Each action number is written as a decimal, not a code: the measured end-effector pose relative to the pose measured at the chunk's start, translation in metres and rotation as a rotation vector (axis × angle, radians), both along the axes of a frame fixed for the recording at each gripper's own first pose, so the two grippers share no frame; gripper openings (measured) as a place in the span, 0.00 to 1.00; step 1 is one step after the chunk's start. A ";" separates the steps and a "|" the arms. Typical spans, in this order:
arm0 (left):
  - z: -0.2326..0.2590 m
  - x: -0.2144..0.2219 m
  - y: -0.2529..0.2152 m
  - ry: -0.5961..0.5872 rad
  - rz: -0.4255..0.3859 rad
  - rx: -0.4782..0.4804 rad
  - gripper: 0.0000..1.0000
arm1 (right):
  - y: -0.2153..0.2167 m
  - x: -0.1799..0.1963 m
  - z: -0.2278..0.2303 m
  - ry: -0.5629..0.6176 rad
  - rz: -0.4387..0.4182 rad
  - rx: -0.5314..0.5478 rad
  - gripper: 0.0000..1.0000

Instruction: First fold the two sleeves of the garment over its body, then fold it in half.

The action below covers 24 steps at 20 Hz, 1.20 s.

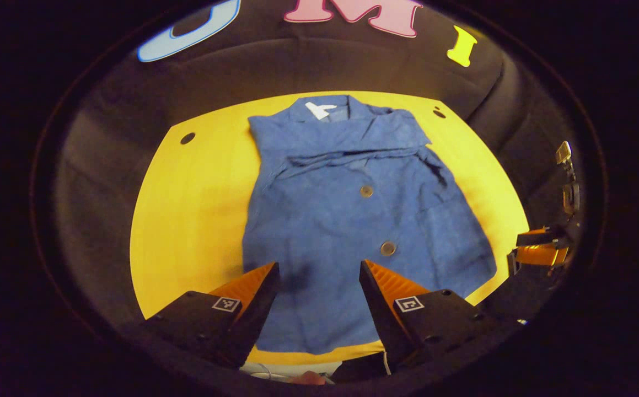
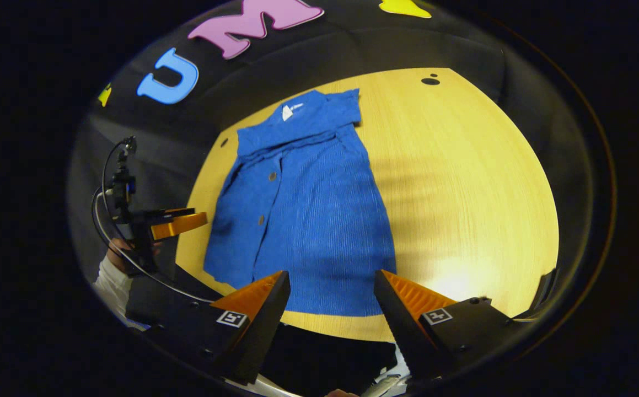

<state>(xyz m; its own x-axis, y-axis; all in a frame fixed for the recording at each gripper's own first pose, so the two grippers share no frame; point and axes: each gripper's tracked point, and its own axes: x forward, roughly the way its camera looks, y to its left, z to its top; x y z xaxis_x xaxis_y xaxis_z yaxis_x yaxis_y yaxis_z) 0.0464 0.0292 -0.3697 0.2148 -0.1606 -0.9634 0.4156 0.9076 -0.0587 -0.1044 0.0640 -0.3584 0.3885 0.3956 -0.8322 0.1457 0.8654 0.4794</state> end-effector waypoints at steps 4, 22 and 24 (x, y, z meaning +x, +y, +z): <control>-0.037 -0.043 0.059 0.144 0.106 0.039 0.84 | 0.004 -0.011 -0.031 0.101 0.032 -0.103 0.99; -0.072 -0.074 0.075 0.300 0.111 0.102 0.84 | -0.030 -0.034 -0.099 0.334 0.092 -0.326 0.98; -0.072 -0.074 0.075 0.298 0.114 0.103 0.88 | -0.027 -0.031 -0.100 0.337 0.095 -0.337 0.98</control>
<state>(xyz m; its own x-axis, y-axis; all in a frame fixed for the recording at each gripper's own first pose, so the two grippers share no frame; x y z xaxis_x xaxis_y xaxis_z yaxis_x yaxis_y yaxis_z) -0.0275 0.1039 -0.4419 -0.0678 -0.0498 -0.9965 0.2896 0.9548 -0.0674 -0.1356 0.0372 -0.4586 0.0509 0.1034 -0.9933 0.1575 0.9813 0.1102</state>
